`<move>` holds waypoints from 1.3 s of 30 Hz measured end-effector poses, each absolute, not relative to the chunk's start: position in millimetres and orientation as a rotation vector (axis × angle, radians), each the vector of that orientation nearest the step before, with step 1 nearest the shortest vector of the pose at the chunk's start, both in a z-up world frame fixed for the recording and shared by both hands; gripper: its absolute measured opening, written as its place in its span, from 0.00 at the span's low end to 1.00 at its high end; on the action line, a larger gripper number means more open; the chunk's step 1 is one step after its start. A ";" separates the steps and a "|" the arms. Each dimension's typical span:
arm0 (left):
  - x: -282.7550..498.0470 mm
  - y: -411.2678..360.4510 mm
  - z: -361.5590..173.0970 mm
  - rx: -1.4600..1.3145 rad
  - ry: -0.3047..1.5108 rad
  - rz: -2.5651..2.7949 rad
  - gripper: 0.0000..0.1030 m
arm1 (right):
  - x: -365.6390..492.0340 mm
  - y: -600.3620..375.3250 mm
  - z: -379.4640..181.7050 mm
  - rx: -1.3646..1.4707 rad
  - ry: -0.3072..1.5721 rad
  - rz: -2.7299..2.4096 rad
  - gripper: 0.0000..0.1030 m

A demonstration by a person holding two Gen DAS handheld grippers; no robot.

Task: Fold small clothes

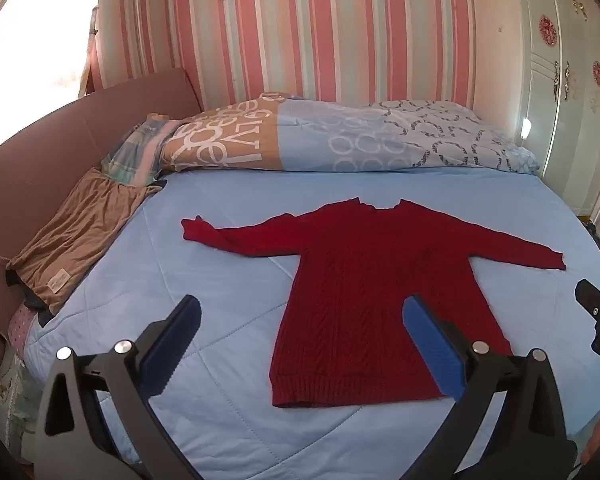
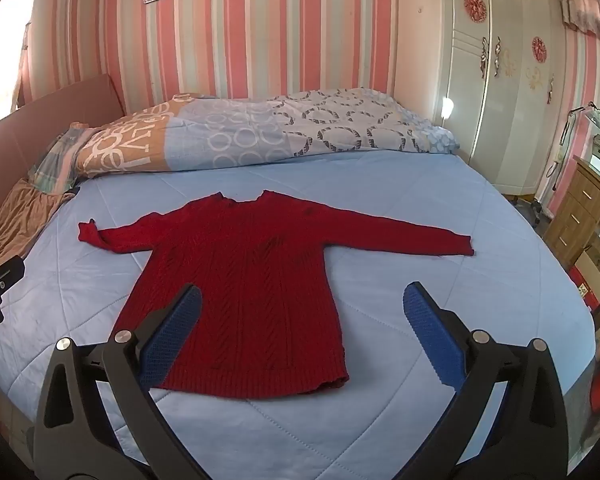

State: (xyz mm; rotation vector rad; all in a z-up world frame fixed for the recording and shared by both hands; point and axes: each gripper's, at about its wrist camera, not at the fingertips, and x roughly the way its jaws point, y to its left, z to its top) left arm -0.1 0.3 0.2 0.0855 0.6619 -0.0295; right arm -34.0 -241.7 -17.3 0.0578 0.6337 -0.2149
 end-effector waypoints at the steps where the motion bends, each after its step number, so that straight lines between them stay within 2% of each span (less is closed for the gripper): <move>1: 0.3 0.1 0.0 0.089 0.664 -0.027 0.99 | -34.0 -241.7 -17.3 0.058 0.634 -0.216 0.97; 39: -4.0 -8.1 6.1 0.089 0.650 -0.036 0.99 | -34.4 -235.3 -13.0 0.071 0.632 -0.209 0.97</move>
